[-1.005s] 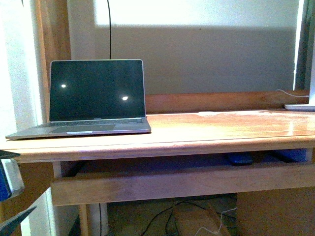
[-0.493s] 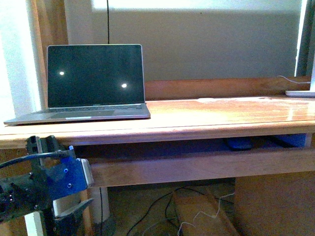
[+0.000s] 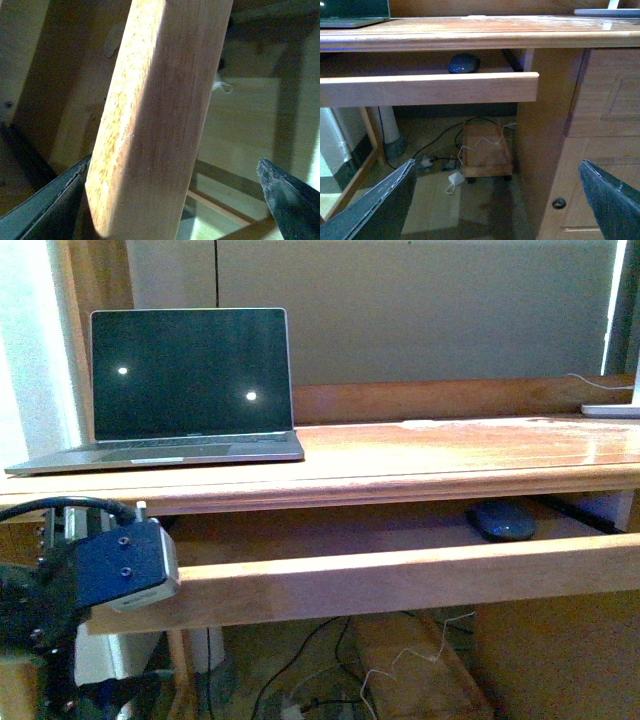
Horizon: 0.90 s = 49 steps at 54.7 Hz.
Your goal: Place mouse
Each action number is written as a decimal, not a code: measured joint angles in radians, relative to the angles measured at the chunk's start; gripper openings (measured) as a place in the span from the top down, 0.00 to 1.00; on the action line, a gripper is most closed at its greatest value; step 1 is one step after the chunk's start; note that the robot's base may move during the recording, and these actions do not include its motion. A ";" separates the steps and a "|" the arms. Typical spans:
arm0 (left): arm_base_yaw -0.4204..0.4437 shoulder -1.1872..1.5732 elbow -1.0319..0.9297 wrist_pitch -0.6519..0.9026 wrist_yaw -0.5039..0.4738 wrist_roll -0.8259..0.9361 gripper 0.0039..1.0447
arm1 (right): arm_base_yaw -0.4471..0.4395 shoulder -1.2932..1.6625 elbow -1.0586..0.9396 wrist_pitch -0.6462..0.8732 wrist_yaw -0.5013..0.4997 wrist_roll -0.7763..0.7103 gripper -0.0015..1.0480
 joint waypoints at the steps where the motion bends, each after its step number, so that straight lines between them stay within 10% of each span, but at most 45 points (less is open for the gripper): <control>1: 0.000 -0.020 -0.010 -0.032 0.017 -0.005 0.07 | 0.000 0.000 0.000 0.000 0.000 0.000 0.07; 19: -0.014 -0.348 -0.214 -0.109 0.208 -0.531 0.07 | 0.000 0.000 0.000 0.000 0.000 0.000 0.07; 34: 0.029 -0.644 -0.301 0.026 0.155 -1.177 0.07 | 0.000 0.000 0.000 0.000 -0.001 0.000 0.07; 42: 0.000 -0.864 -0.467 0.240 -0.324 -1.212 0.25 | 0.023 0.049 0.015 -0.025 0.104 0.036 0.07; 49: 0.010 -0.983 -0.575 0.283 -0.522 -1.212 0.44 | -0.003 0.290 0.098 0.097 0.146 0.087 0.07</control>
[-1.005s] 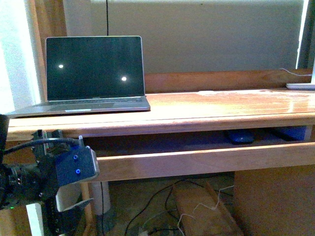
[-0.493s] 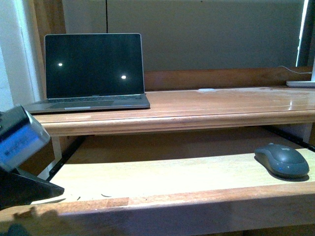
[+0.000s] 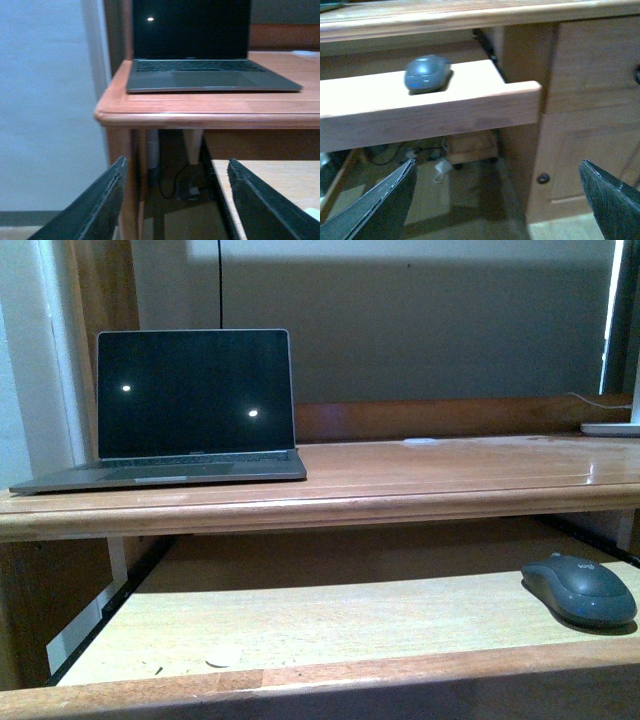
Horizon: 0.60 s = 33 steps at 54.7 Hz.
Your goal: Place mouse
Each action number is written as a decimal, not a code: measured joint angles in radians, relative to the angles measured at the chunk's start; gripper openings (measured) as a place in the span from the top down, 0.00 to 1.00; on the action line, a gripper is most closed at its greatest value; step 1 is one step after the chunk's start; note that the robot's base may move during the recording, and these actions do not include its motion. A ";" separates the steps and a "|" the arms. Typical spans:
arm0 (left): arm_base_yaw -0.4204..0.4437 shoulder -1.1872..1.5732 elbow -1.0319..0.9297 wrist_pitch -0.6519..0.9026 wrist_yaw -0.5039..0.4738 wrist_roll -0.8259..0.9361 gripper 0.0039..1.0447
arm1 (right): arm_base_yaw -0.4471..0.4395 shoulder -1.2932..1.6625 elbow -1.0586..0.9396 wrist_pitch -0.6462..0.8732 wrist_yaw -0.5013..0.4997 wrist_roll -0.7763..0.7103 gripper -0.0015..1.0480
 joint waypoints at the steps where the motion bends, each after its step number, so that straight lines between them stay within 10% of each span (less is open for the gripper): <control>1: 0.002 -0.005 -0.008 0.001 -0.002 0.000 0.45 | -0.003 0.024 0.011 0.014 -0.006 0.002 0.07; 17: 0.078 -0.132 -0.169 0.010 0.071 0.000 0.97 | 0.075 0.587 0.414 0.194 -0.083 -0.042 0.07; 33: 0.078 -0.252 -0.251 -0.027 0.071 -0.003 0.98 | 0.197 0.900 0.642 0.128 -0.077 -0.246 0.07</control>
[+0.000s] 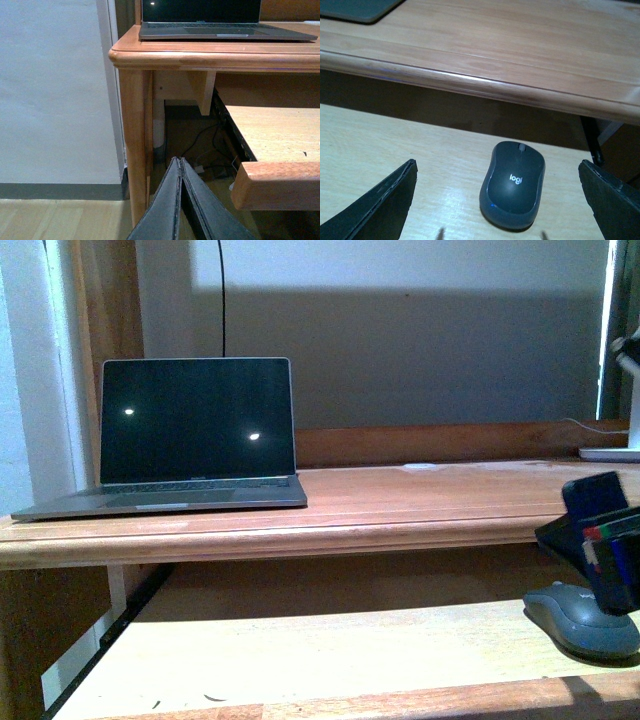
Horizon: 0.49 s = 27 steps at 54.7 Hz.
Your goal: Place mouse
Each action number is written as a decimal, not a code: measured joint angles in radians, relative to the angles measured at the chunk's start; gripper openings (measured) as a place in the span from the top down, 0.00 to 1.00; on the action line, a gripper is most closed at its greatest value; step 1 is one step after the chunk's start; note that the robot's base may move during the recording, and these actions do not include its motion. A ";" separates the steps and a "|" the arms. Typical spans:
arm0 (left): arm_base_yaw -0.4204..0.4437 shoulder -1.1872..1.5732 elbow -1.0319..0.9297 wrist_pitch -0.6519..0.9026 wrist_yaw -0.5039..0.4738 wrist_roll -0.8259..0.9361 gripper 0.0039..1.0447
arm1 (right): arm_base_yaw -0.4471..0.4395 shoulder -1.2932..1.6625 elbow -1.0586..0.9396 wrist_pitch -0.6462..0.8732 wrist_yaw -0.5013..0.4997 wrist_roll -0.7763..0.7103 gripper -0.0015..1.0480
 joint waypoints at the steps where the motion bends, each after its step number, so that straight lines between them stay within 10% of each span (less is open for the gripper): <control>1: 0.000 -0.005 -0.002 -0.002 0.000 0.000 0.98 | 0.002 0.008 0.005 -0.001 0.006 -0.008 0.07; 27: 0.000 -0.194 -0.074 -0.104 0.000 0.000 0.98 | 0.053 0.248 0.157 -0.184 0.124 0.011 0.07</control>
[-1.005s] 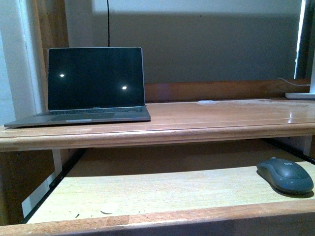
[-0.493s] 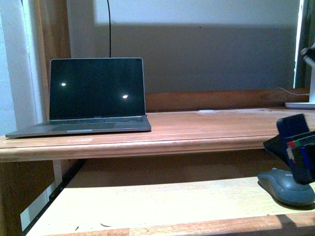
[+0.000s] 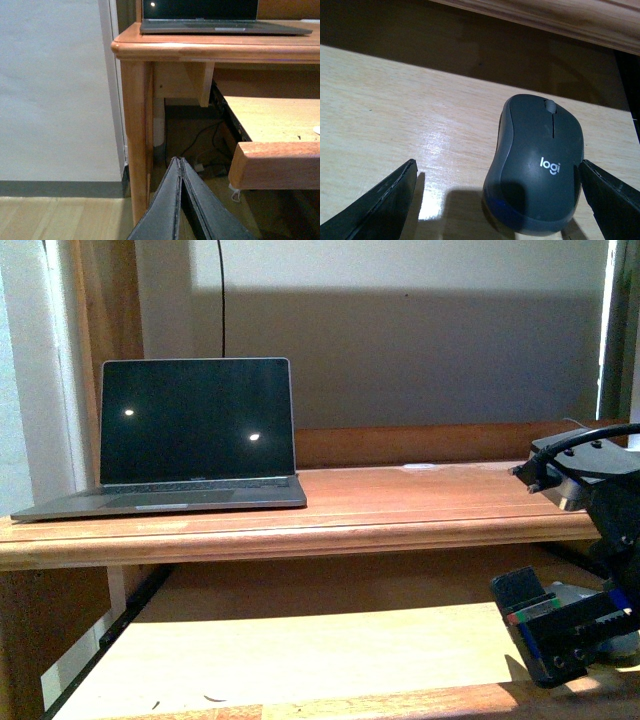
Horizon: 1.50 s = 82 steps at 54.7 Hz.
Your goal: Place mouse
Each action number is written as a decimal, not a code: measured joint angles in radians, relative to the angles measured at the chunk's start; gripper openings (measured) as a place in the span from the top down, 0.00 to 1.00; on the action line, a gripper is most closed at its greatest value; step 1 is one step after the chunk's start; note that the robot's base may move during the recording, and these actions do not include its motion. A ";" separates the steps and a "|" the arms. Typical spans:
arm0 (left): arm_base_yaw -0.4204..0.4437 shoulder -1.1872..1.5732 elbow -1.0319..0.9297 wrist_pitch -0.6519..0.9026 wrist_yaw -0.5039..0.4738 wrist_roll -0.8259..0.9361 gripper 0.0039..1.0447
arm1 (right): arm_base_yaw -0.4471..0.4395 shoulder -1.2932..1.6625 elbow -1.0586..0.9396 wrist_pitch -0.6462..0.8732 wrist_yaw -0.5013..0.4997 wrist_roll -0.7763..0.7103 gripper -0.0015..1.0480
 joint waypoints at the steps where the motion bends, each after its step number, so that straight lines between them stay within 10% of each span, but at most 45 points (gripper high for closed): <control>1: 0.000 -0.006 -0.009 0.004 0.000 0.000 0.98 | 0.002 0.008 0.005 -0.003 0.004 0.005 0.07; 19: 0.000 -0.102 -0.022 -0.086 0.000 0.000 0.98 | -0.015 0.130 0.100 -0.060 0.058 0.106 0.09; 31: 0.000 -0.164 -0.022 -0.147 0.000 0.000 0.98 | -0.047 0.132 0.090 -0.045 0.019 0.175 0.46; 54: 0.000 -0.339 -0.022 -0.327 0.000 0.000 0.98 | -0.099 -0.168 0.033 -0.187 -0.132 0.157 0.47; 65: 0.000 -0.339 -0.022 -0.327 0.000 0.000 0.97 | -0.008 -0.043 0.301 -0.220 -0.026 0.183 0.47; 82: 0.000 -0.339 -0.022 -0.327 0.000 -0.001 0.52 | 0.135 0.355 0.767 -0.289 0.195 0.214 0.47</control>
